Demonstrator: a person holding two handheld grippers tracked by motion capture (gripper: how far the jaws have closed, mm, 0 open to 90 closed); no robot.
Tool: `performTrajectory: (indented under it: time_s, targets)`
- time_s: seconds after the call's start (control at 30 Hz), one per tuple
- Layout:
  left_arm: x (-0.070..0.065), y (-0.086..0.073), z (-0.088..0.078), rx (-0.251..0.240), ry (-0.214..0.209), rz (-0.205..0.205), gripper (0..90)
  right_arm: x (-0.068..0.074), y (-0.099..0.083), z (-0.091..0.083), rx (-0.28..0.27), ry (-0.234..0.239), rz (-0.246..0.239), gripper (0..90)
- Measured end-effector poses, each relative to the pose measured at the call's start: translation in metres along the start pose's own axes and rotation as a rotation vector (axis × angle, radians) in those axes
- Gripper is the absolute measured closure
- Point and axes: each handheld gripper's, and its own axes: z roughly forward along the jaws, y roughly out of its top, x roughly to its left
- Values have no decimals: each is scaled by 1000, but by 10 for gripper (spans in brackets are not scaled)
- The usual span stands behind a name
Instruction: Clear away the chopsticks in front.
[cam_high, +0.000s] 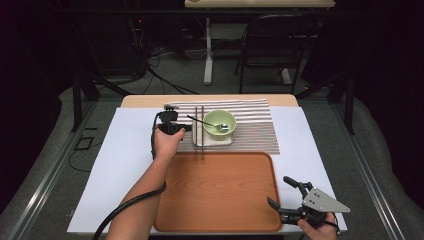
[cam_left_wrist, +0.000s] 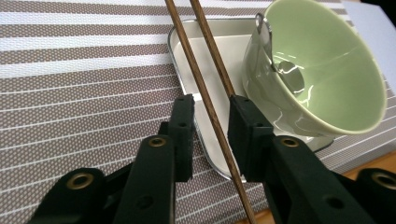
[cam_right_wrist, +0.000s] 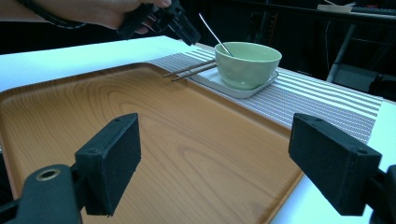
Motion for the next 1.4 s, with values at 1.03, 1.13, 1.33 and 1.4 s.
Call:
performTrajectory:
  time_s: [1.03, 1.13, 1.33, 1.4]
  targets:
    - [-3, 7, 38, 28, -7, -97, 802, 1, 1, -1, -1, 21, 20, 166]
    - [-3, 7, 40, 34, -3, -99, 803, 1, 1, -1, -2, 22, 21, 166]
    - [-4, 5, 44, 48, 8, -101, 801, 1, 1, -1, -2, 24, 17, 167]
    - [-4, 5, 46, 51, 9, -107, 801, 1, 1, -1, -2, 25, 16, 167]
